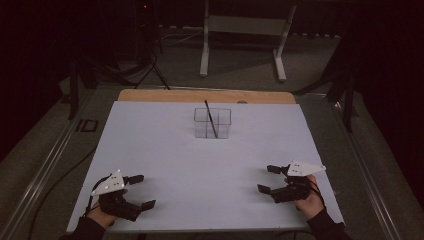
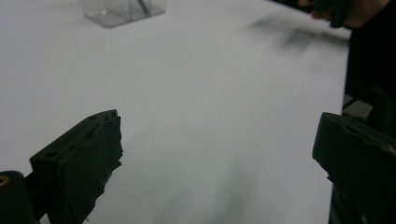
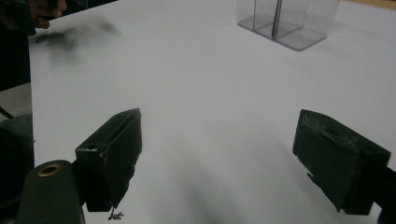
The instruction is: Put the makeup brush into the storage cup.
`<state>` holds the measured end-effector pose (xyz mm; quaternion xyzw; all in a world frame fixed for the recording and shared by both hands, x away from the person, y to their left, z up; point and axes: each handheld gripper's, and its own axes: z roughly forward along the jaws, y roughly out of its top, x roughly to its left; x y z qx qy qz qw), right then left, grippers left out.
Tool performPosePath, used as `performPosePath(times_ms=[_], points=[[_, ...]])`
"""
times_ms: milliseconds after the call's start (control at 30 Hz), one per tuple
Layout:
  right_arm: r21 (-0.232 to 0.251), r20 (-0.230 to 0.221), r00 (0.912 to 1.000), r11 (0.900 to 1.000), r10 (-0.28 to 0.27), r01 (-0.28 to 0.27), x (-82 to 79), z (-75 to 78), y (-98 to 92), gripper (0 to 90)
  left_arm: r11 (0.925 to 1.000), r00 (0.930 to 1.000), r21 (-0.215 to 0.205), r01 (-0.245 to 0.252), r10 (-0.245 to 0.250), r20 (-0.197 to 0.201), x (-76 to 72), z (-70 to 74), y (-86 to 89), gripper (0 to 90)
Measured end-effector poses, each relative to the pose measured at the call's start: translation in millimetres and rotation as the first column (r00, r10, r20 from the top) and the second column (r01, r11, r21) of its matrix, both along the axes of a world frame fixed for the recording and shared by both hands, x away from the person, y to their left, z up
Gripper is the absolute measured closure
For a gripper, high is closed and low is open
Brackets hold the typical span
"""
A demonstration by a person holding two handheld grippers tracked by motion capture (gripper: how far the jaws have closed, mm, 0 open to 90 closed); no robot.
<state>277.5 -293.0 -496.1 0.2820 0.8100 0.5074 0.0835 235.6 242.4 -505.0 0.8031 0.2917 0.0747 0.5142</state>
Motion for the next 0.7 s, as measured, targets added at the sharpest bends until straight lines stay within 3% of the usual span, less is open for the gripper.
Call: performPosePath(times_ms=[267,333,700], points=[[0.002,0.005,0.9997,1.0,-0.022,0.022,-0.1,-6.0,-8.0,15.9,0.9996,0.9997,0.015,-0.023,0.023,0.001,0.0,-3.9,3.1,2.7],[0.014,-0.003,0.9996,1.0,-0.027,0.027,0.0,-7.2,-9.0,15.8,0.9994,0.9993,0.01,-0.033,0.033,-0.019,1.4,-6.0,4.4,2.7],[0.001,-0.036,0.9992,1.0,-0.016,0.016,1.7,-13.4,-7.6,15.8,0.9993,0.9994,0.019,-0.032,0.033,-0.012,1.8,-7.3,2.9,2.7]])
